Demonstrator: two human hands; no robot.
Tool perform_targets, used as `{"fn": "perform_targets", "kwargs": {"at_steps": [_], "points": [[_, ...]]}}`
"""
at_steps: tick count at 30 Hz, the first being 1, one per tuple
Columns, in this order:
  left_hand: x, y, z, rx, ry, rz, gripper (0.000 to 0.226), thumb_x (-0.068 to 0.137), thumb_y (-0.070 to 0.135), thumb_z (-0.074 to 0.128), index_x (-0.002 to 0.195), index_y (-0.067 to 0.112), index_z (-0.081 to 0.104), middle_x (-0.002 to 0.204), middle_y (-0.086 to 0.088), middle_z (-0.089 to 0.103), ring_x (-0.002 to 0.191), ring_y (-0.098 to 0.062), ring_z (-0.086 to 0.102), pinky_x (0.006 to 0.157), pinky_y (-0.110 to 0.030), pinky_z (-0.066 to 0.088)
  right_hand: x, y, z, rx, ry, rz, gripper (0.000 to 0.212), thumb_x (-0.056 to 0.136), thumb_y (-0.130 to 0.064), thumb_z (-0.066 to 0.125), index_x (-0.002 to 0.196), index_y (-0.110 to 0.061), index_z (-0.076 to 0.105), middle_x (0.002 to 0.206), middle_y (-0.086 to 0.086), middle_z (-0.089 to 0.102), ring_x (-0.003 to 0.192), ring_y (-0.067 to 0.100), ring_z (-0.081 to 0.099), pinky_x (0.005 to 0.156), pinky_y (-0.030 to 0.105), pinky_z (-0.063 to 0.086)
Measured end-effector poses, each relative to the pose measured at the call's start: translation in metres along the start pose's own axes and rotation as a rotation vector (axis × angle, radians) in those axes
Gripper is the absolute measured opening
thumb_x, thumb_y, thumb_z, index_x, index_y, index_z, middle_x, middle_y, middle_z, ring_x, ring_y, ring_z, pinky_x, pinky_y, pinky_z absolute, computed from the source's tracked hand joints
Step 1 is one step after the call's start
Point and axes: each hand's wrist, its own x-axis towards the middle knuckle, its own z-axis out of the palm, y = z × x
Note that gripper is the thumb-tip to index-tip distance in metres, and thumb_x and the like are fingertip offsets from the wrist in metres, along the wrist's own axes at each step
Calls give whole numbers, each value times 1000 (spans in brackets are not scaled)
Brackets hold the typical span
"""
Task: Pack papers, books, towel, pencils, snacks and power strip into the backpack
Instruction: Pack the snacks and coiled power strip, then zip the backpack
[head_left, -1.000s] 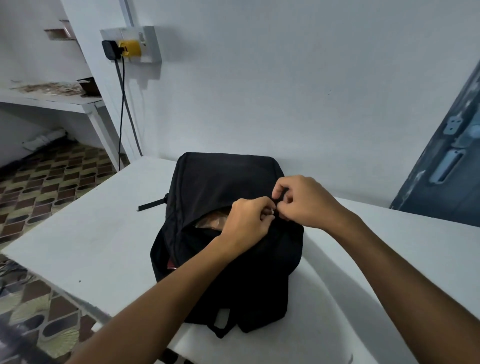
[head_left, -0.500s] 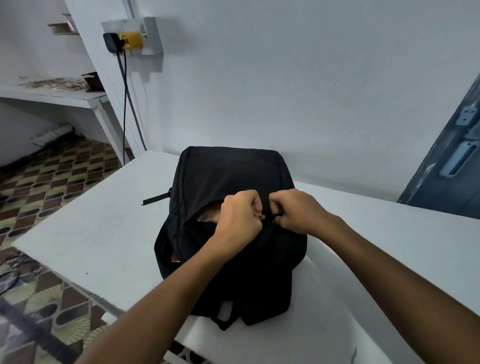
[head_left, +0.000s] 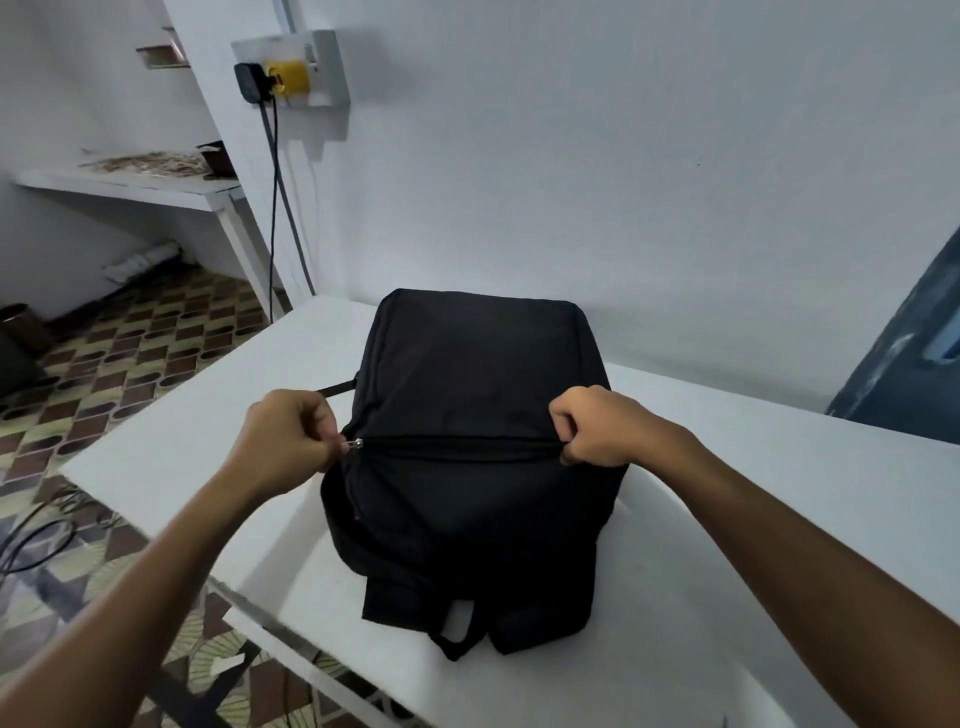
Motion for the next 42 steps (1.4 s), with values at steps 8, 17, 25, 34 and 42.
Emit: {"fn": "perform_targets", "kwargs": {"at_steps": [8,17,25,34,42], "points": [[16,-21,-2,-52,71,-6,21,72,-8,71,60,6,59,49,3,65,45,-8,63,50,-17,48,4,32,5,502,187,45,24,81,-27,73,68,-14,57,65,-1,54,61,15,51,60,28,42],[47,-2,-13,479,52,3,21,68,5,65,83,19,61,90,-6,65,92,-32,59,70,-37,48,-13,57,44,894,100,185,40,80,14,49,107,-13,61,85,13,58,71,22,59,65,32,51],[16,127,86,112,-114,828,35,80,6,57,114,12,64,118,-3,63,118,-21,54,105,-38,40,-15,54,71,669,373,197,13,74,-7,57,66,-10,66,63,12,65,55,19,56,60,29,48],[42,142,181,771,-488,1009,37,98,25,36,128,21,57,142,9,47,147,-19,10,116,-55,-6,-48,62,81,33,380,-27,35,86,-30,43,92,-13,73,89,9,70,84,32,62,69,33,44],[46,125,202,826,-312,1163,33,95,29,39,110,22,68,136,2,55,144,-31,24,115,-61,4,-88,-1,82,-8,108,-361,20,83,-16,56,64,-10,57,59,8,52,56,21,40,53,27,26]]}}
